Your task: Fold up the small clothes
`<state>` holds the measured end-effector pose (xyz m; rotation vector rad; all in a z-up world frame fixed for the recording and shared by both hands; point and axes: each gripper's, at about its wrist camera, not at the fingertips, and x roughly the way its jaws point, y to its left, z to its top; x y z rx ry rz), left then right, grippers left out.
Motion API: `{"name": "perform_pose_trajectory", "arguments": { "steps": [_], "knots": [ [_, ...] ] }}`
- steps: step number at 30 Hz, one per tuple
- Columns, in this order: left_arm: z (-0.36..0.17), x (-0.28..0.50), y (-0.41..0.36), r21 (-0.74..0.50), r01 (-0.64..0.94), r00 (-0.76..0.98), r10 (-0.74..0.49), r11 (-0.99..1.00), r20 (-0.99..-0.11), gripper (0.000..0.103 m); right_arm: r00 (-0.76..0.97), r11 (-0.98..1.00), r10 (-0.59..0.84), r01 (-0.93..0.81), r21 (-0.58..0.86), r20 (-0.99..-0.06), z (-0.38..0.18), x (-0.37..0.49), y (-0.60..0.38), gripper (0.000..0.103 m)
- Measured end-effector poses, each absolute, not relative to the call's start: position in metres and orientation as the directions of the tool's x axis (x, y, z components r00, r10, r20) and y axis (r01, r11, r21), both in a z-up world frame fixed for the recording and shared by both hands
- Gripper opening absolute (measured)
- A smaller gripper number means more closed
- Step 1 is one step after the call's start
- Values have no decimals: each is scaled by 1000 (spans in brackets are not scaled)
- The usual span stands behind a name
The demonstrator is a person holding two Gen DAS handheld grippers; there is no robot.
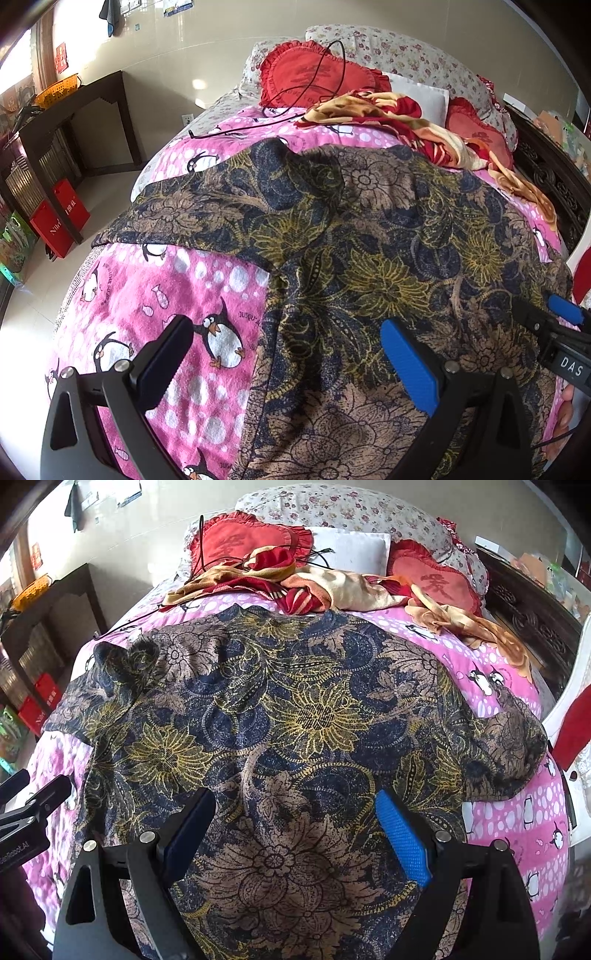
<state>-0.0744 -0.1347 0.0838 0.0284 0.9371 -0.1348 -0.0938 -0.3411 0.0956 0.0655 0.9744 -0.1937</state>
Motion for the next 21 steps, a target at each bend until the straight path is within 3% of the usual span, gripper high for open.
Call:
{"name": "perform_pose_trajectory", "arguments": {
  "steps": [21],
  "knots": [
    [82,-71,-138,-29,132,579,-101,991,-809,103,538,980,-140,197,-38,-831,89,-91,-344,86]
  ]
}}
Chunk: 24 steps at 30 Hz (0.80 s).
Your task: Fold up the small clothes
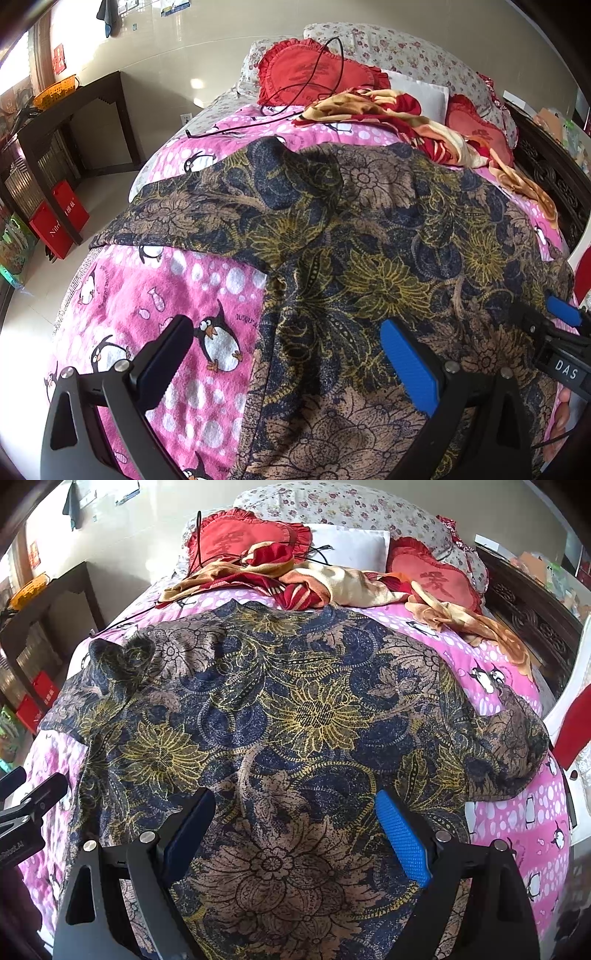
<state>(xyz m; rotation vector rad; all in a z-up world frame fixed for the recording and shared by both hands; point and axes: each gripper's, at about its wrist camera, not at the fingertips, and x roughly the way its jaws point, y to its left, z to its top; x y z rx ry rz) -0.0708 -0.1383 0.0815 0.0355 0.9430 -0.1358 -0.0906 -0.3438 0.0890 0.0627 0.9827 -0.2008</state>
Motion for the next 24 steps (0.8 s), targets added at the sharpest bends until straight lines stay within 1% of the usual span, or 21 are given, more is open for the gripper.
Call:
{"name": "perform_pose_trajectory", "arguments": {
  "steps": [9,15,18,22,24],
  "knots": [
    [82,-52,-112,-58,85,581,-97,995,-808,103,532,983,-136,176,-48,-836,82,-82,-336,86],
    [81,-30,-71,-104,56,575,-117,993,-810,103,526,987,-122,153,-48,-842,76,-74,-328,86],
    [79,-11,-28,-170,-28,577,-123,985,-807,103,522,989,-113,142,-44,-846,74,-72,-326,86],
    [67,18,35,-293,-189,582,-133,937,-802,102,516,992,-89,124,-29,-852,71,-69,-322,86],
    [57,32,66,-359,-267,594,-141,894,-792,100,515,993,-84,116,-27,-853,70,-67,-319,86]
  ]
}}
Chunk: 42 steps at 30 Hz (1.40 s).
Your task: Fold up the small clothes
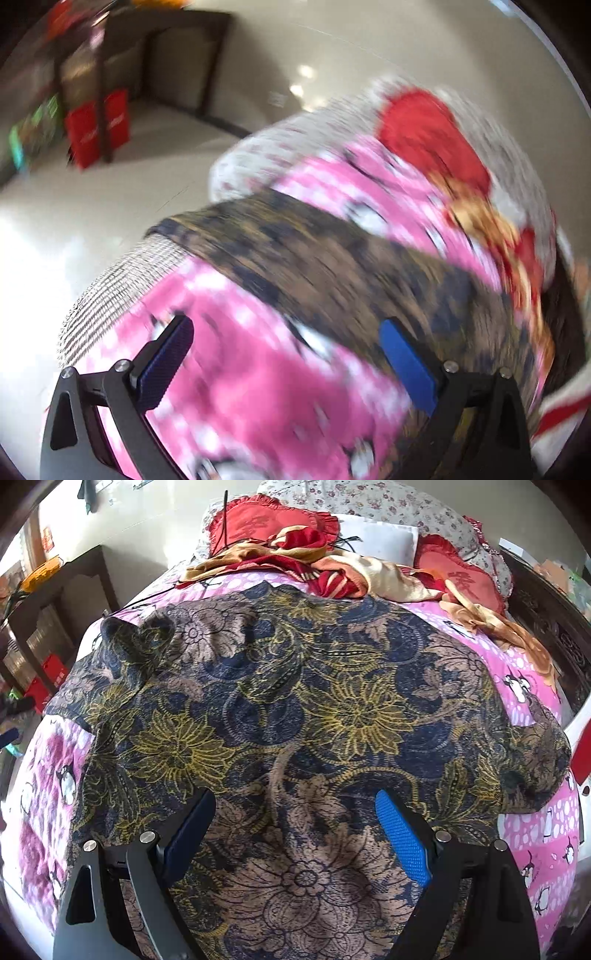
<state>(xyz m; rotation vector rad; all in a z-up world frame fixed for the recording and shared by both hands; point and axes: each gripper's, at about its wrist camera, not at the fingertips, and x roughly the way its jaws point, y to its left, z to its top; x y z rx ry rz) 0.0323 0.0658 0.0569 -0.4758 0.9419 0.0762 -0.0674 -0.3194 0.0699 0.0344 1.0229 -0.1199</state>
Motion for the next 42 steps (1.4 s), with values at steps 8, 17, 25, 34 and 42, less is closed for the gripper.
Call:
{"name": "perform_pose_trajectory", "arguments": {
  "steps": [8,17,25,34,42],
  "knots": [
    [2,85,140,-487,-470,546,-191,736,-816,89,485,998,-40,70,-7,-874,61,-58,-308,86],
    [-2,110,152,-537,-465,567,-229,704,-791,6,463,996,-33,91,11,-886,53,-51,-315,86],
    [135,64,51,-522,-58,734,-318,851,-600,6,512,984,-21,164,74,-859,66,-61,-344,84],
    [157,-13,-203,-361,508,509,-610,782,-607,6,581,931,18,287,226,-813,78,-83,-397,84],
    [61,-41,-270,-384,549,281,-597,742,-751,70,550,923,-114,367,117,-828,81,-104,-444,84]
  ]
}}
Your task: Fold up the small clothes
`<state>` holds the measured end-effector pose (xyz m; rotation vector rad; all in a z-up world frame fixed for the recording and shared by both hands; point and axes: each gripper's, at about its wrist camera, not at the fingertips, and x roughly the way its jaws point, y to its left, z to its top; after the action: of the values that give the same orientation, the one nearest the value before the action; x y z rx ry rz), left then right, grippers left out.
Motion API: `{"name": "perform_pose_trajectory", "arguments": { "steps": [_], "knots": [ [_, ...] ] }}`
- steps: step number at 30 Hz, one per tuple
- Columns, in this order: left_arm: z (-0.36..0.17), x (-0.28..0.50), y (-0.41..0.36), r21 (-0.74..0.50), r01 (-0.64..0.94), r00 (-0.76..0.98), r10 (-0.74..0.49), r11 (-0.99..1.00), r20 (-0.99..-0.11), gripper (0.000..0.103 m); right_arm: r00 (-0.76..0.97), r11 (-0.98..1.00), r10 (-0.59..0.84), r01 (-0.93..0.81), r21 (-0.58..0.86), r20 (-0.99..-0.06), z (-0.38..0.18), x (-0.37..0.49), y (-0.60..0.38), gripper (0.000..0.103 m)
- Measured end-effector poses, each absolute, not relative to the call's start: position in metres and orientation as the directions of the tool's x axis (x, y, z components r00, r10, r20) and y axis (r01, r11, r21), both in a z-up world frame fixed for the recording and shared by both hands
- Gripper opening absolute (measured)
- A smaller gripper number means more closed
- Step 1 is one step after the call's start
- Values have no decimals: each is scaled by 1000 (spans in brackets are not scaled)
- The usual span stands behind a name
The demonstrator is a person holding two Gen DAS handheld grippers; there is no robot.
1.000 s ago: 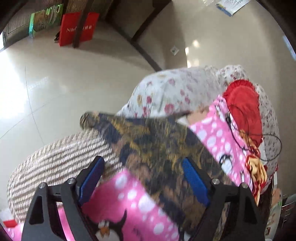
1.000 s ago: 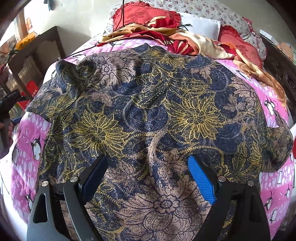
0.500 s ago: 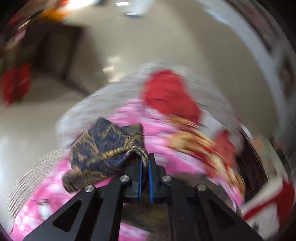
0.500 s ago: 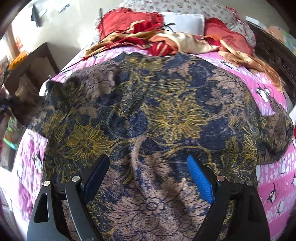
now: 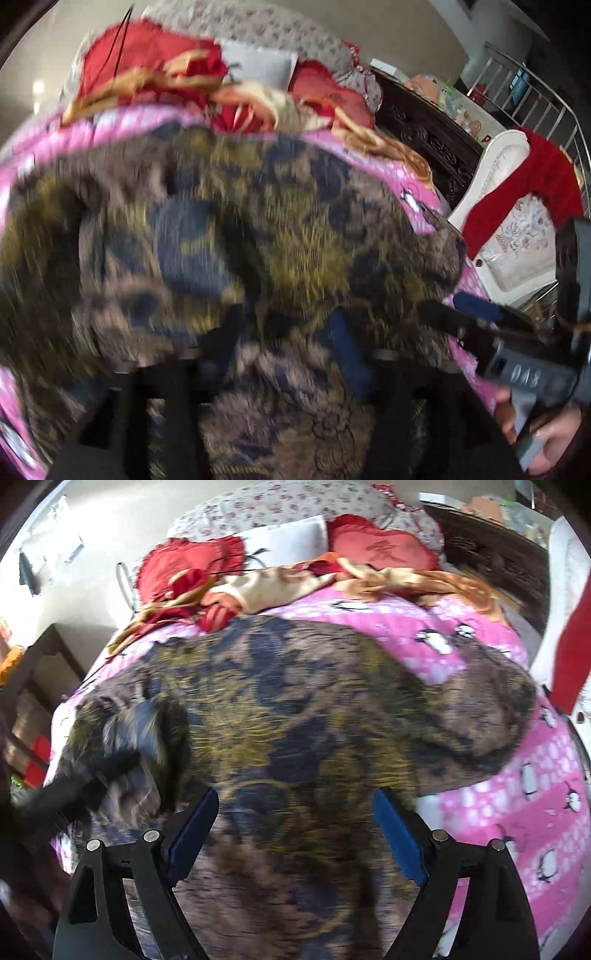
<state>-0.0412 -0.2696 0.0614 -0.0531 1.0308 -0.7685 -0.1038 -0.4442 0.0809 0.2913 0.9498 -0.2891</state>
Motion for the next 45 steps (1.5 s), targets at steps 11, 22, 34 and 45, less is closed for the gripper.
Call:
{"name": "perform_pose_trajectory", "arguments": {
  "steps": [11,22,34,45],
  "knots": [
    [89,-55,-125,-114,398,555,-338,910,-761,92,608,996,33,50,79,-793,86,-42,-357,84],
    [44,-17,-66,-167,192,472,-240,967,-848,92,455,951,90,-303,-59,-886,23,15,-255,3],
    [36,-29,-105,-64,260,472,-185,963,-862,92,732,970,-74,211,122,-678,108,-85,-446,0],
    [70,-43,-86,-98,256,544,-227,962,-807,92,665,929,-115,336,158,-738,90,-118,-496,30]
  ]
}}
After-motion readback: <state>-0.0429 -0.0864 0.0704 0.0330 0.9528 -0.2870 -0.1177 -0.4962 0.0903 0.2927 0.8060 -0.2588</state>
